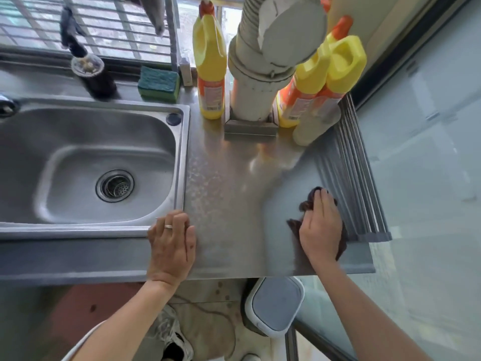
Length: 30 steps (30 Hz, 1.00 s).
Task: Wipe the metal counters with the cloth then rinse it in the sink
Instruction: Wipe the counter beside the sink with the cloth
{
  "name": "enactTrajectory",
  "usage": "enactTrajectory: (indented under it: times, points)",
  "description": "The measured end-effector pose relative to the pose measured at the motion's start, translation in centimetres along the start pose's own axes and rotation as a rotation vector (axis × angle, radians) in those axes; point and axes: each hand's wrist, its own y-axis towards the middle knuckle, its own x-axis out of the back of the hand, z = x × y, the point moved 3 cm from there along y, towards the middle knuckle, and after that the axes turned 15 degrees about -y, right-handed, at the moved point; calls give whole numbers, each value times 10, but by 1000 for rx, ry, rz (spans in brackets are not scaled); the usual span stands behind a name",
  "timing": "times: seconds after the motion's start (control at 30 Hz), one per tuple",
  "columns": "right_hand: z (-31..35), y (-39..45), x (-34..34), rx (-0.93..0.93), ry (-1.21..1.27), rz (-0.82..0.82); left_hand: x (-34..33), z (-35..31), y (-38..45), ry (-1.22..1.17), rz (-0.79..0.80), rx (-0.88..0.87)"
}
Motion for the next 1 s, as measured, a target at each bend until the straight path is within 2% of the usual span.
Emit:
enactTrajectory:
  times: [0.1, 0.23, 0.4, 0.47, 0.6, 0.8, 0.9, 1.0]
  points:
    - [50, 49, -11, 18, 14, -2, -4, 3, 1, -4, 24, 54]
    - [143, 90, -24, 160, 49, -20, -5, 6, 0, 7, 60, 75]
    - [254, 67, -32, 413, 164, -27, -5, 7, 1, -4, 76, 90]
    - [278, 54, -33, 453, 201, -6, -4, 7, 2, -18, 66, 111]
    - [257, 18, -30, 508, 216, 32, 1, 6, 0, -40, 21, 135]
    - [191, -123, -1, 684, 238, 92, 3, 5, -2, -83, -27, 121]
    - [194, -118, -7, 722, 161, 84, 3, 5, -3, -75, -42, 139]
    - [228, -69, -22, 624, 70, 61, 2, 7, -2, -45, -57, 144]
